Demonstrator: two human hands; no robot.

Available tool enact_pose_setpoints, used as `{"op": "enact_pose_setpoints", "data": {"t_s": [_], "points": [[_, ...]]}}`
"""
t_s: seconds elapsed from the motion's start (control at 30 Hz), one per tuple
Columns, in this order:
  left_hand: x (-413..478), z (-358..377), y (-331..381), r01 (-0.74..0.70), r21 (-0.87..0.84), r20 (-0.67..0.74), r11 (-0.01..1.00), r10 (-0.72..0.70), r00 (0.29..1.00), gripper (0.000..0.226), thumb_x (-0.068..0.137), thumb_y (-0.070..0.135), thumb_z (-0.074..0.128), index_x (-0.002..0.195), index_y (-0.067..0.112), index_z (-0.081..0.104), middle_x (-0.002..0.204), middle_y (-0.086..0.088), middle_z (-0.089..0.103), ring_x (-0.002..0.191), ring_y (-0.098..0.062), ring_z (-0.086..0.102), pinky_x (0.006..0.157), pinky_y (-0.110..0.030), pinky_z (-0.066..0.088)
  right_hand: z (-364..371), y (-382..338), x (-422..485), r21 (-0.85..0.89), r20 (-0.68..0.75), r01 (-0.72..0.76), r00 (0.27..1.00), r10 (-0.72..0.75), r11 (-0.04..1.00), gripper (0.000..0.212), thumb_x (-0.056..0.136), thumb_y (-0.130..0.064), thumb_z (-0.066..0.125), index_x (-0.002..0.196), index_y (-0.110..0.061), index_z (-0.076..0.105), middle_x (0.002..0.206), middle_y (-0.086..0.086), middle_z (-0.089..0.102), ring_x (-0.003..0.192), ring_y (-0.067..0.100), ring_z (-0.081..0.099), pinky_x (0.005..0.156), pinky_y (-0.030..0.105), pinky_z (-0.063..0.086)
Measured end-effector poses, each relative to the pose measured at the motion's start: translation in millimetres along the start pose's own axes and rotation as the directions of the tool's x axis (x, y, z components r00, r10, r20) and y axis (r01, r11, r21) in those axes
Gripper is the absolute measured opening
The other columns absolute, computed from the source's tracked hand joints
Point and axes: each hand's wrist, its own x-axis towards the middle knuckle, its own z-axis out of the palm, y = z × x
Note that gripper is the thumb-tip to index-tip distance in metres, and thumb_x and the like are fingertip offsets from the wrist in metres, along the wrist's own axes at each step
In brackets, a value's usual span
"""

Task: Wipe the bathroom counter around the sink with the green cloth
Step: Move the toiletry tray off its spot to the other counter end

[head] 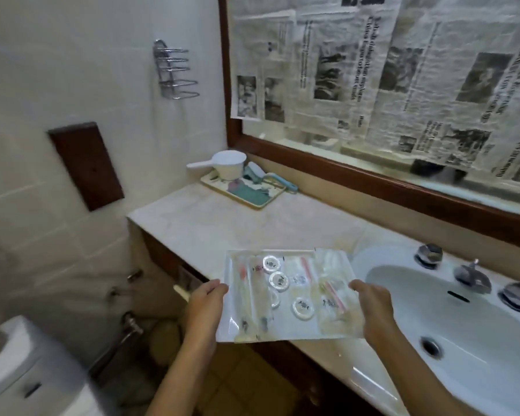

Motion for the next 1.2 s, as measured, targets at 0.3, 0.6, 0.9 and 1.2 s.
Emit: {"op": "enact_pose_setpoints", "data": {"t_s": [0.3, 0.6, 0.9, 1.2], "points": [[82.8, -83.5, 38.6, 0.034, -0.074, -0.197, 0.997, -0.048, 0.979, 0.014, 0.094, 0.015, 0.054, 0.089, 0.023, 0.064, 0.090, -0.005, 0.068, 0.082, -0.026, 0.064, 0.064, -0.036, 0.052, 185.8, -48.4, 19.7, -0.120, 0.213, 0.080, 0.975, -0.054, 0.990, 0.015, 0.076, -0.027, 0.065, 0.071, -0.016, 0.057, 0.090, 0.009, 0.059, 0.100, 0.038, 0.053, 0.094, 0.052, 0.047], [242.4, -111.4, 84.0, 0.146, -0.068, -0.268, 0.987, -0.159, 0.950, 0.017, 0.097, 0.016, 0.050, 0.088, 0.023, 0.063, 0.091, -0.004, 0.068, 0.085, -0.026, 0.064, 0.074, -0.039, 0.051, 385.8, -96.9, 106.6, -0.259, 0.360, 0.235, 0.924, -0.132, 0.937, 0.036, 0.079, -0.032, 0.061, 0.106, -0.010, 0.067, 0.114, 0.013, 0.062, 0.110, 0.034, 0.049, 0.085, 0.039, 0.043], [373.6, -97.8, 110.0, 0.205, -0.115, -0.311, 0.972, -0.231, 0.922, 0.016, 0.096, 0.010, 0.049, 0.098, 0.022, 0.060, 0.093, -0.002, 0.066, 0.085, -0.021, 0.063, 0.066, -0.033, 0.052, 530.1, -138.3, 185.4, -0.373, 0.471, 0.359, 0.868, -0.159, 0.856, 0.040, 0.077, -0.030, 0.062, 0.106, -0.003, 0.064, 0.117, 0.018, 0.058, 0.111, 0.036, 0.052, 0.096, 0.046, 0.044], [435.1, -86.8, 109.4, 0.235, -0.164, -0.369, 0.958, -0.280, 0.886, 0.016, 0.092, 0.014, 0.053, 0.101, 0.025, 0.060, 0.094, -0.002, 0.067, 0.086, -0.025, 0.064, 0.078, -0.041, 0.056, 590.8, -161.3, 216.2, -0.490, 0.551, 0.467, 0.820, -0.154, 0.736, 0.039, 0.061, -0.034, 0.047, 0.086, -0.009, 0.061, 0.106, 0.010, 0.044, 0.110, 0.033, 0.043, 0.092, 0.039, 0.040]]}}
